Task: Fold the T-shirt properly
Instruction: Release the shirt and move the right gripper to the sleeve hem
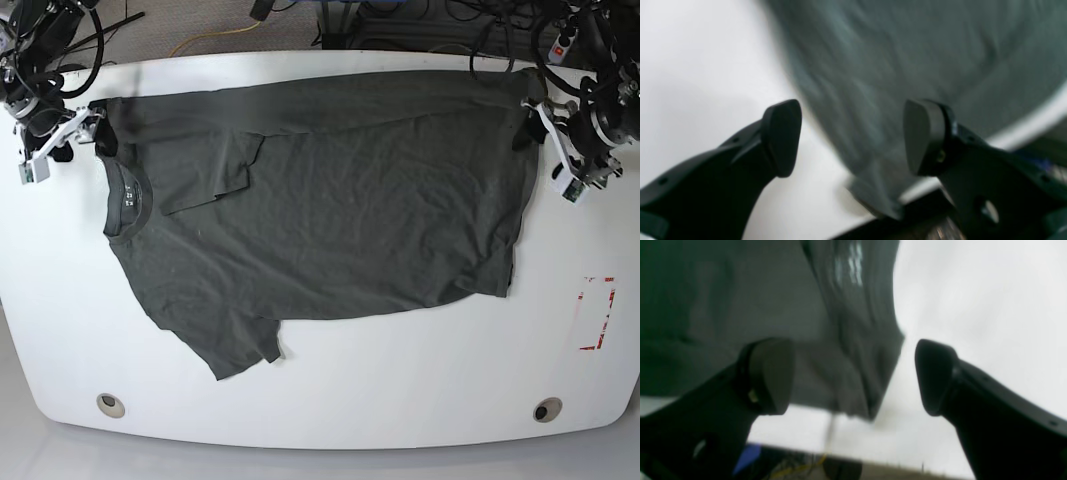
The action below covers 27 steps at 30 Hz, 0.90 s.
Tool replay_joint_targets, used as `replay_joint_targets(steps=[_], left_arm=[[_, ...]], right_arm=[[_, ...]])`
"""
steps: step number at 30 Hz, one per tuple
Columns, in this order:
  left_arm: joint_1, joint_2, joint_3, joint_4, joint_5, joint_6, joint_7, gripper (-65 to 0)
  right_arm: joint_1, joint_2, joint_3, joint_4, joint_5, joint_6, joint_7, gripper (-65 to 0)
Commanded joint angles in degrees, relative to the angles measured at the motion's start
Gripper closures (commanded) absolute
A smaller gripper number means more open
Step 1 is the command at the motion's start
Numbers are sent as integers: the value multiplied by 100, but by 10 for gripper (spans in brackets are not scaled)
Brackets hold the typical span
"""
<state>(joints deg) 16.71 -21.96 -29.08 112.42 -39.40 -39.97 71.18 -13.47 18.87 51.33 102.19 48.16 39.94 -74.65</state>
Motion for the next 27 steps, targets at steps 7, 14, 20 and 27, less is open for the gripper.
replay_joint_targets(steps=[7, 14, 20, 27], left_arm=[[-612, 283, -780, -90, 349, -3, 122, -440], [-1060, 609, -1070, -82, 1149, -3, 122, -440], [-1280, 723, -1263, -82, 1834, -3, 113, -440], [-1262, 732, -1263, -82, 2142, -3, 87, -440]], right_arm=[[1141, 148, -373, -606, -539, 6, 111, -539], [2310, 139, -979, -1591, -1471, 6, 296, -539], [3233, 280, -1498, -2821, -2218, 6, 911, -539], [4209, 614, -2105, -4949, -3045, 6, 2432, -539]])
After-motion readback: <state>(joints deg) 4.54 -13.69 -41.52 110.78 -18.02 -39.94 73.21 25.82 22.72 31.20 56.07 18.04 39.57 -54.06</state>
